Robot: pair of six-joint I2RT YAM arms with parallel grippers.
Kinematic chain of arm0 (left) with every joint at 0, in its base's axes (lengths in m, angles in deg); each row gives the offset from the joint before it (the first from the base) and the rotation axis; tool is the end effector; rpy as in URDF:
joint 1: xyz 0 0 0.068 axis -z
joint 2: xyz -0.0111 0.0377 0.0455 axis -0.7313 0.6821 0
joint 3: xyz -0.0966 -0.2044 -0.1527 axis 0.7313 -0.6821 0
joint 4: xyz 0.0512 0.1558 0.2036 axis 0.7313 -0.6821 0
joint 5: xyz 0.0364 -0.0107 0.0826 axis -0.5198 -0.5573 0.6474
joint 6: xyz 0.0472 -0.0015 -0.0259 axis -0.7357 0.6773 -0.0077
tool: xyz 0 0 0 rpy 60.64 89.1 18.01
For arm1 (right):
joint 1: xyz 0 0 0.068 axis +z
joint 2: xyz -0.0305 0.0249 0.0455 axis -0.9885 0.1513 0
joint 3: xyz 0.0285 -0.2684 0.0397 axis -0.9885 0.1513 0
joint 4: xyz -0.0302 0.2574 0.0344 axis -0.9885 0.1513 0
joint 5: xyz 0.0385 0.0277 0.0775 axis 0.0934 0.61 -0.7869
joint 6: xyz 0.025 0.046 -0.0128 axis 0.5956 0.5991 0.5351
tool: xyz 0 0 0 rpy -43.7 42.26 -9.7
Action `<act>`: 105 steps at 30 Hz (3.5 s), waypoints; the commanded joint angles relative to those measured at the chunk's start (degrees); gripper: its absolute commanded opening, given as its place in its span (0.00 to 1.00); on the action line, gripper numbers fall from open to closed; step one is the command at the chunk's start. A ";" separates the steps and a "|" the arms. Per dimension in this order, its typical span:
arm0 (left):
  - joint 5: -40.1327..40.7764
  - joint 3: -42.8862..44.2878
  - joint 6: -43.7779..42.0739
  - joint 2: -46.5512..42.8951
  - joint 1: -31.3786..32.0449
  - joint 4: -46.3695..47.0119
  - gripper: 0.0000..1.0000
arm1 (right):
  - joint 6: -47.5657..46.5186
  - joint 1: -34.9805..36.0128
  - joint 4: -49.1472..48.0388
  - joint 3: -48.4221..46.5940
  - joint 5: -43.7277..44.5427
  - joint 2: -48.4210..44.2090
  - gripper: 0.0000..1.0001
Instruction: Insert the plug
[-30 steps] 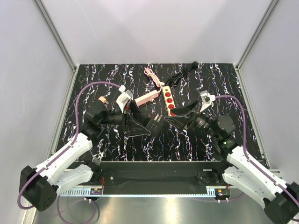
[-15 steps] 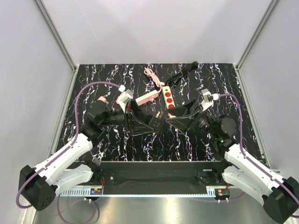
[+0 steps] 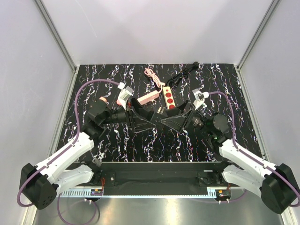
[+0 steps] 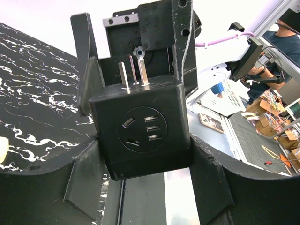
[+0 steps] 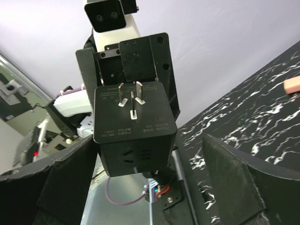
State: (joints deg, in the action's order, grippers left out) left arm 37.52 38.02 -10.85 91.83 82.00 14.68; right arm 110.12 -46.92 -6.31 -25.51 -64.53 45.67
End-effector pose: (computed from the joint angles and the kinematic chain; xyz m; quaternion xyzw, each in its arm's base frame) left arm 0.1648 -0.1496 0.3513 0.3213 0.5835 -0.6362 0.3893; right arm 0.1590 0.1334 0.3166 -0.1701 0.5497 0.6646 0.4766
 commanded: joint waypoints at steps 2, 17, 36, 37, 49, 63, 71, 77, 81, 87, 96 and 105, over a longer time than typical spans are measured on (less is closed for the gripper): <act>2.15 2.79 0.65 0.38 0.50 6.67 0.00 | 3.48 1.40 -8.82 0.65 -1.21 1.74 0.89; 3.55 4.98 -6.37 -0.67 0.50 -8.26 0.67 | 1.47 1.84 -7.07 -0.67 -3.84 0.18 0.00; 0.05 8.68 -7.96 -0.68 -0.11 -18.65 0.79 | -6.79 1.84 9.19 -6.03 -15.44 0.08 0.00; -0.30 8.67 -7.96 -0.42 -0.11 -18.73 0.79 | -6.79 1.84 9.63 -6.11 -15.97 0.25 0.00; -4.61 10.70 -10.33 2.48 -0.11 -23.22 0.76 | -9.16 1.75 12.70 -6.64 -18.26 0.34 0.00; -6.64 7.36 -3.66 3.98 -0.11 -15.58 0.00 | -11.36 1.84 18.07 -9.37 -16.16 1.22 0.25; -0.41 5.69 6.43 3.89 -0.81 -5.56 0.00 | -8.47 1.84 21.76 -9.98 -1.07 -4.91 1.00; 8.01 5.42 19.17 2.92 -3.18 7.18 0.00 | -0.65 1.75 21.68 -7.09 21.07 -12.04 1.00; 16.29 4.98 28.14 4.67 -3.98 19.98 0.00 | 3.23 1.84 12.65 -5.67 27.44 -11.09 1.00; 26.58 5.33 41.60 13.10 -4.07 41.77 0.00 | 4.01 1.75 8.31 -13.49 26.74 -1.69 1.00; 29.13 10.78 42.40 19.62 -4.51 46.66 0.00 | -0.44 1.75 9.63 -18.68 32.20 2.36 1.00; 34.06 11.92 41.27 20.94 -3.19 53.78 0.00 | -6.09 1.84 7.17 -21.05 29.29 6.93 0.99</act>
State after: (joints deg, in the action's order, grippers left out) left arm 67.25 45.84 31.66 113.21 77.93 58.66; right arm 107.32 -45.39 3.64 -43.78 -35.31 50.46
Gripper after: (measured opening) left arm 0.635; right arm 0.993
